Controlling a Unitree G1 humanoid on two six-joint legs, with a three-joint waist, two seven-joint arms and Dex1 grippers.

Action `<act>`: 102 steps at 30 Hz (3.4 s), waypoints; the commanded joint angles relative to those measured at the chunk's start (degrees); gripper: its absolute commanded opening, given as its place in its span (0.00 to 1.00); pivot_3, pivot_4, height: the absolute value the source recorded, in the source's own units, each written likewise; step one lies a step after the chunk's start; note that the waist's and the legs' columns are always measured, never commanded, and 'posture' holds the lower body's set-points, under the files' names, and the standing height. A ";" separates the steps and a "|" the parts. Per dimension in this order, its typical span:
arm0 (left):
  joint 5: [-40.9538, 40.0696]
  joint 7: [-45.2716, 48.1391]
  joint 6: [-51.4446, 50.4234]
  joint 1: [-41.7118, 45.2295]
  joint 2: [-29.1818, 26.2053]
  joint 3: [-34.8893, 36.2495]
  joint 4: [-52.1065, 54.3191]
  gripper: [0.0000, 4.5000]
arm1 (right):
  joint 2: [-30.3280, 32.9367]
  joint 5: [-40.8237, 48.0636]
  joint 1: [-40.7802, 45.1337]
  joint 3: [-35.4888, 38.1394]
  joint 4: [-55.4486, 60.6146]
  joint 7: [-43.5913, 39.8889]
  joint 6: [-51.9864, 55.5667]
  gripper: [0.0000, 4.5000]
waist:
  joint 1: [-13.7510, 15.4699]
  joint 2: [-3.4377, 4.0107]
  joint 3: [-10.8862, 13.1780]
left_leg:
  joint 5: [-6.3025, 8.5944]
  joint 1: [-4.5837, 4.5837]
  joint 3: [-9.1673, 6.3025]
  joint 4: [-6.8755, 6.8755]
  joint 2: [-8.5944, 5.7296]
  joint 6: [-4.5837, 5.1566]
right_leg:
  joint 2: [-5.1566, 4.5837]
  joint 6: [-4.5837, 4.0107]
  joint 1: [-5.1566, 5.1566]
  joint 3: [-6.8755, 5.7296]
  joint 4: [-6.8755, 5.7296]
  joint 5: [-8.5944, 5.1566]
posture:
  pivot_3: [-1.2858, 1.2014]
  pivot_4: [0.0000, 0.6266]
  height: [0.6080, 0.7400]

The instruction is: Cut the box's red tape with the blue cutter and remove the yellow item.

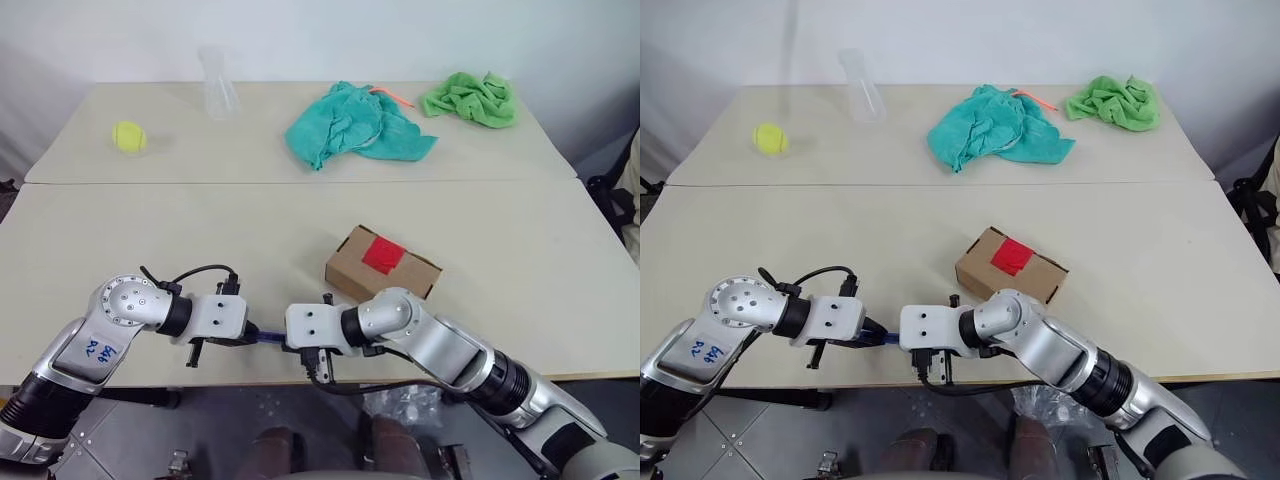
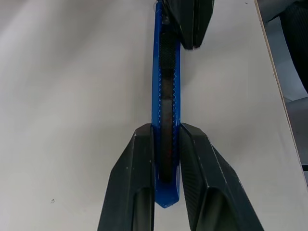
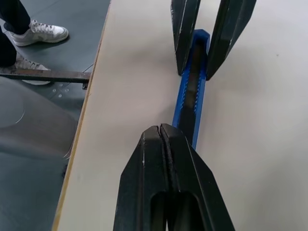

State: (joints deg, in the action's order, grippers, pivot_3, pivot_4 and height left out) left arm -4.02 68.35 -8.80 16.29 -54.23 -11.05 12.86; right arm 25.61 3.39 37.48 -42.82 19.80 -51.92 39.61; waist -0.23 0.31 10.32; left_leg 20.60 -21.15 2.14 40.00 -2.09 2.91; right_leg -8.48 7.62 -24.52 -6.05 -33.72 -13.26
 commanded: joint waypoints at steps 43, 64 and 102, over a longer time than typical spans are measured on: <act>3.15 1.17 -0.93 0.61 1.76 -3.90 -1.43 0.12 | 5.69 -6.17 -1.66 3.47 5.87 -5.41 -5.17 0.01 | 0.40 0.03 0.02 | 0.00 -0.01 -0.03 0.00 -0.03 0.01 | -0.03 0.00 0.06 -0.02 0.04 0.00 | 0.52 0.24 1.00; 2.06 3.49 -1.25 0.21 0.48 -3.49 -0.16 0.12 | 3.27 -7.33 -3.43 5.31 -1.22 -2.43 -7.80 0.01 | 0.09 0.03 0.01 | 0.00 0.02 -0.02 0.00 0.00 0.00 | 0.00 0.00 0.05 -0.02 0.03 0.00 | 0.52 0.24 1.00; 4.02 -16.31 20.64 14.35 11.60 6.63 -22.67 0.12 | -2.01 17.37 8.85 46.76 6.14 4.37 31.75 0.42 | 0.48 0.18 0.09 | -0.02 -0.13 -0.05 -0.04 0.08 -0.07 | 0.02 -0.07 -0.12 -0.05 -0.03 -0.01 | 0.52 0.24 1.00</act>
State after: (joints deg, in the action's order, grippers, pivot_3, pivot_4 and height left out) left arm -0.21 55.51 6.85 28.57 -44.00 -6.92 -7.17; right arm 22.85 17.49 43.46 -1.51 26.09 -48.57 67.15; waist 0.24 0.49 10.41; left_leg 20.59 -21.32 2.09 39.96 -2.05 2.85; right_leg -8.48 7.55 -24.68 -6.10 -33.75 -13.27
